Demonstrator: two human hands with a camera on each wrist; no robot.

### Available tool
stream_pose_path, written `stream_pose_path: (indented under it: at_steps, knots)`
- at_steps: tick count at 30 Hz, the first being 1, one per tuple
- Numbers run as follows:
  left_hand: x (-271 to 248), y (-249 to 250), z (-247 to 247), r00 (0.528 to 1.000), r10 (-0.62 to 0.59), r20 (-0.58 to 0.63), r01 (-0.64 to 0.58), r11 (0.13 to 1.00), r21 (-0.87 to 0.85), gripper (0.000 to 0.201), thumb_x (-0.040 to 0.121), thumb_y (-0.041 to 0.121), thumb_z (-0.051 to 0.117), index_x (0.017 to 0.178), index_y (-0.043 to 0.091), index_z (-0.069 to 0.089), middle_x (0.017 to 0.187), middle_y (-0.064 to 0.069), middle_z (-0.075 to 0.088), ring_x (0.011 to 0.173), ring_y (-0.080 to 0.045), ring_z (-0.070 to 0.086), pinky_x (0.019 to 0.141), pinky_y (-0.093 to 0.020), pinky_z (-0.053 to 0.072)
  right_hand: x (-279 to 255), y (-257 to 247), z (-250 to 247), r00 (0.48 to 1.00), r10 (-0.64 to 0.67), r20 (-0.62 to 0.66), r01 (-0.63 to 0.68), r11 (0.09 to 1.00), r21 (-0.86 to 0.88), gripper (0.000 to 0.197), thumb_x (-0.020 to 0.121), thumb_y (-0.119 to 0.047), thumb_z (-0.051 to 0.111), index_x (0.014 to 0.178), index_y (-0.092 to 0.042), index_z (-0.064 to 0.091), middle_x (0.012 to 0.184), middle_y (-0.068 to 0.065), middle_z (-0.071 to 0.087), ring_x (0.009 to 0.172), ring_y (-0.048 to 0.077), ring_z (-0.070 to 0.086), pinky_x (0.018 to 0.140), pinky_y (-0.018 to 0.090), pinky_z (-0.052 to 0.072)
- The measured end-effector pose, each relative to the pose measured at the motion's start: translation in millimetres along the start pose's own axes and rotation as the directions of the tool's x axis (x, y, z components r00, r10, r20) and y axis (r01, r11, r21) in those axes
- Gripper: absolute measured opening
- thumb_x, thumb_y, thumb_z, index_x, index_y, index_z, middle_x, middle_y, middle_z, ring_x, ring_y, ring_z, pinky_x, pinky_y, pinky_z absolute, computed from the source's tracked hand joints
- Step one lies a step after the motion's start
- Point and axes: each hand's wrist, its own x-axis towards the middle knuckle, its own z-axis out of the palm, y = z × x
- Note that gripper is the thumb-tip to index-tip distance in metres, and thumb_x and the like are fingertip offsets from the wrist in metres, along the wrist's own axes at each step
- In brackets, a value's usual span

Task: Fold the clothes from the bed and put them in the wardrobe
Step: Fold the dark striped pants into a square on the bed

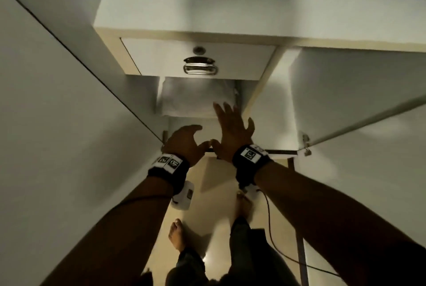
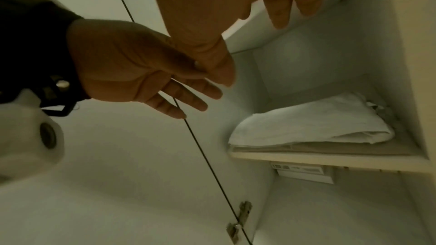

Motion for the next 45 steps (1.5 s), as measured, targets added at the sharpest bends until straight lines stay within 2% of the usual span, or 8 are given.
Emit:
stream_pose_path:
  at_steps: [3,9,17,23,28,32,39,45]
  knots:
    - [-48,31,-8,0.998,0.066,0.014,-0.066,0.998,-0.005,0.045,0.099,0.032,0.060,0.143,0.028,0.054,0.146,0.003,0.056,0.135,-0.017,0.050,0.108,-0.023,0.020,-46,-25,-15,0.997,0.076,-0.021,-0.075,0.995,0.067,0.108,0.087,-0.041,0.066,0.154,-0.047,-0.020,0.170,-0.005,-0.007,0.156,0.020,-0.008,0.120,0.062,-0.006]
    - [-111,68,-27,0.975,0.221,0.038,-0.221,0.975,0.007,0.033,0.097,0.026,0.055,0.127,0.027,0.068,0.128,-0.004,0.069,0.115,-0.025,0.064,0.098,-0.037,0.052,-121,-41,-52,0.960,0.182,-0.212,-0.165,0.982,0.097,0.101,0.088,-0.038,0.066,0.158,-0.044,-0.007,0.165,-0.005,0.020,0.154,0.020,0.012,0.120,0.061,-0.004]
    - [-184,134,-58,0.923,0.344,-0.172,-0.332,0.938,0.098,0.045,0.093,0.054,0.062,0.131,0.031,0.062,0.129,0.007,0.067,0.119,-0.018,0.062,0.101,-0.034,0.050,-211,-35,-131,0.907,0.172,-0.385,-0.175,0.984,0.028,0.099,0.087,-0.035,0.067,0.160,-0.038,-0.001,0.163,-0.005,0.027,0.152,0.022,0.020,0.120,0.061,0.002]
    - [-257,181,-8,0.887,0.390,-0.248,-0.383,0.921,0.077,0.045,0.094,0.049,0.061,0.137,0.035,0.056,0.138,0.009,0.060,0.129,-0.015,0.053,0.107,-0.029,0.041,-297,-9,-146,0.914,0.112,-0.389,-0.117,0.993,0.011,0.098,0.089,-0.035,0.067,0.160,-0.039,-0.001,0.164,-0.003,0.025,0.153,0.019,0.015,0.122,0.059,-0.001]
    - [-317,195,3,0.828,0.412,-0.380,-0.393,0.910,0.131,0.072,0.080,0.069,0.066,0.142,0.035,0.052,0.146,0.008,0.053,0.137,-0.021,0.043,0.116,-0.037,0.035,-363,23,-159,0.878,0.080,-0.473,-0.101,0.995,-0.019,0.096,0.085,-0.041,0.069,0.159,-0.038,0.008,0.159,-0.004,0.034,0.150,0.023,0.024,0.120,0.062,0.009]
    - [-355,193,-61,0.746,0.427,-0.511,-0.481,0.876,0.031,0.070,0.079,0.054,0.079,0.140,0.030,0.057,0.145,0.002,0.055,0.136,-0.022,0.045,0.115,-0.034,0.033,-397,28,-222,0.781,0.070,-0.620,-0.105,0.994,-0.020,0.089,0.086,-0.050,0.066,0.158,-0.039,0.014,0.163,-0.003,0.028,0.150,0.023,0.025,0.119,0.059,0.016]
    - [-414,118,-167,0.598,0.293,-0.746,-0.397,0.917,0.042,0.062,0.076,0.044,0.086,0.129,0.018,0.067,0.135,-0.013,0.063,0.125,-0.034,0.055,0.112,-0.045,0.039,-489,76,-321,0.462,0.165,-0.872,-0.174,0.980,0.094,0.084,0.078,-0.043,0.076,0.150,-0.033,0.034,0.161,0.006,0.026,0.144,0.035,0.029,0.110,0.060,0.031]
    - [-454,47,-240,0.354,0.038,-0.935,-0.068,0.998,0.015,0.079,0.074,0.052,0.085,0.142,0.032,0.051,0.163,-0.012,0.019,0.151,-0.042,0.006,0.119,-0.063,0.013,-550,128,-346,0.282,0.324,-0.903,-0.253,0.933,0.256,0.090,0.073,-0.036,0.084,0.149,-0.026,0.036,0.165,0.007,0.010,0.147,0.040,0.021,0.110,0.064,0.029]
